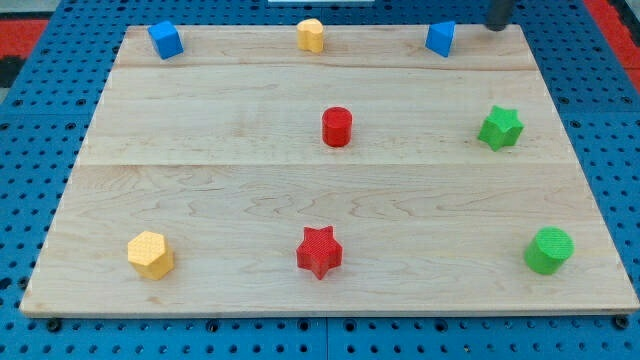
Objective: Move the triangle diagonal top right to the red circle
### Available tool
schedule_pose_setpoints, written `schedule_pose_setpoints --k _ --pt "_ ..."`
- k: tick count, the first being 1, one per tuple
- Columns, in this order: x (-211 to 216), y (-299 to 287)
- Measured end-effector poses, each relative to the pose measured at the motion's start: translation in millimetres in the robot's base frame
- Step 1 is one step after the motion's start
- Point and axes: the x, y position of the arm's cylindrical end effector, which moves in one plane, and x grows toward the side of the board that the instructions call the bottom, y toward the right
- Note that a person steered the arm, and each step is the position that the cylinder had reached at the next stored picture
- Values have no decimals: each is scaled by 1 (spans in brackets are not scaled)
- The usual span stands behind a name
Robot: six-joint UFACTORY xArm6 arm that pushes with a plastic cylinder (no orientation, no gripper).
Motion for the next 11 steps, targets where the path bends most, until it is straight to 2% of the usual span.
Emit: schedule_pose_setpoints --k 1,2,11 --pt "34 -78" --pt "44 -113" --pt "40 -109"
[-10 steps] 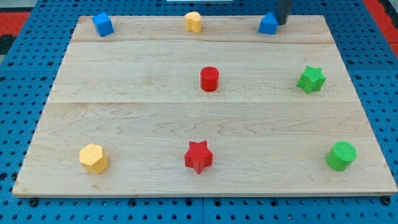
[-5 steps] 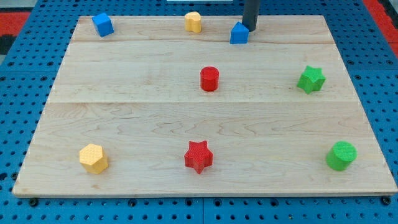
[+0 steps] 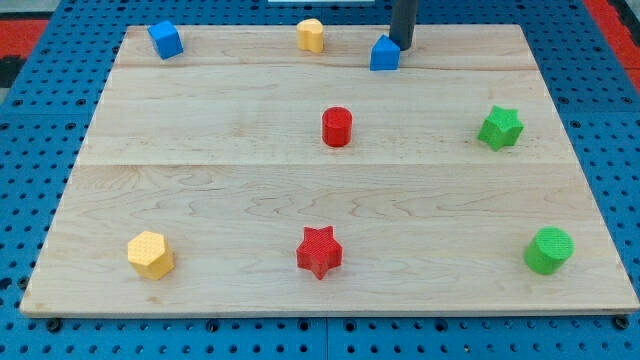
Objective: Move the triangle diagonal top right to the red circle
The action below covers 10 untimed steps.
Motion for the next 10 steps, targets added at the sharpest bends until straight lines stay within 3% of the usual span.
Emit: schedule_pose_setpoints --k 1,2,3,4,5,6,7,8,9,10 --pt "-12 39" --pt "-12 -6" --pt "16 -86" --pt "57 -120" --pt "16 -125" --pt "-26 -78" --pt "-11 -58" --pt "38 -54" --pt "41 -51" --pt "-25 -41"
